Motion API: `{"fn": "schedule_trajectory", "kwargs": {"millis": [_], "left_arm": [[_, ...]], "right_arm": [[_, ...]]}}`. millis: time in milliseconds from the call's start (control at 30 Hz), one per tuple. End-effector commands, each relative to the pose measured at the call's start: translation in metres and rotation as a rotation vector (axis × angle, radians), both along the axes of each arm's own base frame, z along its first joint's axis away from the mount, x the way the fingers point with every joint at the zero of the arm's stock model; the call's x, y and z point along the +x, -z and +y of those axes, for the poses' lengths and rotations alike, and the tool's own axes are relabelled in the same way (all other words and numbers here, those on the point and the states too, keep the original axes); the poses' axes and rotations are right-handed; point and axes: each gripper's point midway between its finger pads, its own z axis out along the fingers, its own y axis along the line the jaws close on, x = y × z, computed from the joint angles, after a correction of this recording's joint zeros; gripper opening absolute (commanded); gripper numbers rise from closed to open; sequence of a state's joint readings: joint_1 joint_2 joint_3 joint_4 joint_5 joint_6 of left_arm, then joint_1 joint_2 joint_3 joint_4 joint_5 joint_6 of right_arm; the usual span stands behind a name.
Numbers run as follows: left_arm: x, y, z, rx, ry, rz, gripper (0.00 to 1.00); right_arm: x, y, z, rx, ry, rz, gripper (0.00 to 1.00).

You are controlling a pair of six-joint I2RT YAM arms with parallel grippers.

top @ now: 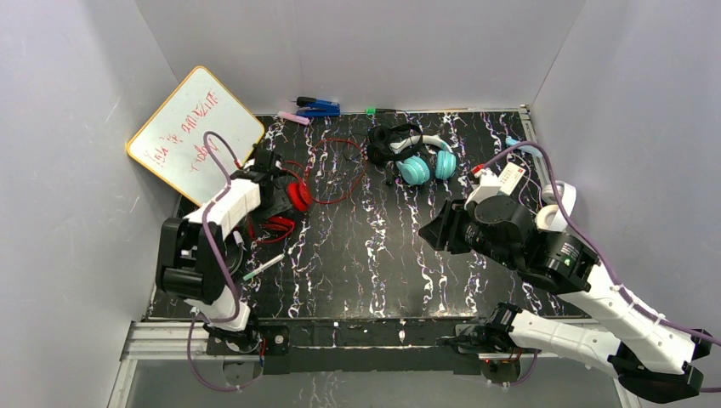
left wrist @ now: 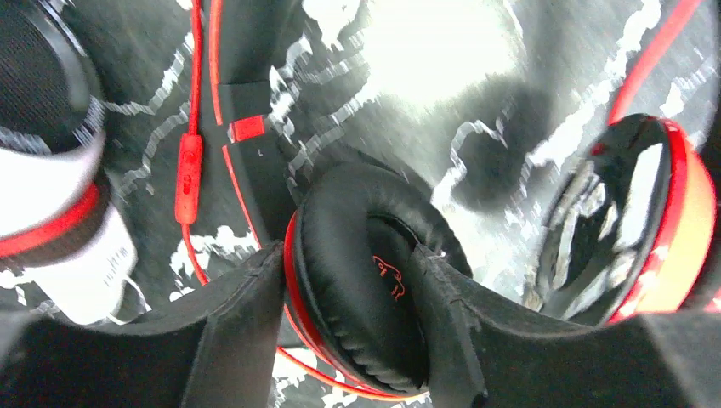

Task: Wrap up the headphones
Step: Move the headphones to the center of the board.

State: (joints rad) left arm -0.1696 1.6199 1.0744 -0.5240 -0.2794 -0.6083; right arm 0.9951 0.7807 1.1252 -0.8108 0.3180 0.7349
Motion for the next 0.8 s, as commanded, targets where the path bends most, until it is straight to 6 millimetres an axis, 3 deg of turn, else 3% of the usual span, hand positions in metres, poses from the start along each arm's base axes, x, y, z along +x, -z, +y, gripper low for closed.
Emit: {"fn": "schedule_trajectory", "kwargs": {"millis": [0,67,167,267,333,400,467,633,767], "left_arm": [[-0.023,-0.031,-0.046,-0.133,0.027,-0.099,0.48],[-0.037,-0.037,-0.071,-0.184,0.044,-0.127,0.45],[-0.067,-0.039,-0.125,-0.271,0.090,-0.157,0.45],[-0.099,-0.039,-0.166,-0.314,0.088,-0.197,0.55],[-0.120,-0.044,-0.196,-0.336,0.118,-0.245,0.56],[-0.134,-0.048,-0.227,-0.337,0.178,-0.271,0.59],[-0.144,-0.051,-0.250,-0.311,0.262,-0.256,0.69],[-0.132,-0.076,-0.246,-0.128,0.352,-0.290,0.88],[-0.123,-0.102,-0.251,-0.068,0.536,-0.340,0.98]], "right_arm": [[0.001,0.000,0.004,0.033,0.002,-0.002,0.53],[0.001,0.004,0.006,0.032,0.000,0.001,0.54],[0.003,0.010,0.010,0.034,-0.005,0.006,0.54],[0.004,0.013,0.018,0.040,-0.018,0.014,0.54],[0.004,0.014,0.021,0.042,-0.024,0.021,0.54],[0.005,0.017,0.021,0.036,-0.018,0.027,0.54],[0.006,0.021,0.019,0.026,-0.004,0.032,0.55],[0.008,0.030,0.003,0.002,0.080,0.054,0.57],[0.008,0.041,-0.016,-0.015,0.162,0.073,0.62]]}}
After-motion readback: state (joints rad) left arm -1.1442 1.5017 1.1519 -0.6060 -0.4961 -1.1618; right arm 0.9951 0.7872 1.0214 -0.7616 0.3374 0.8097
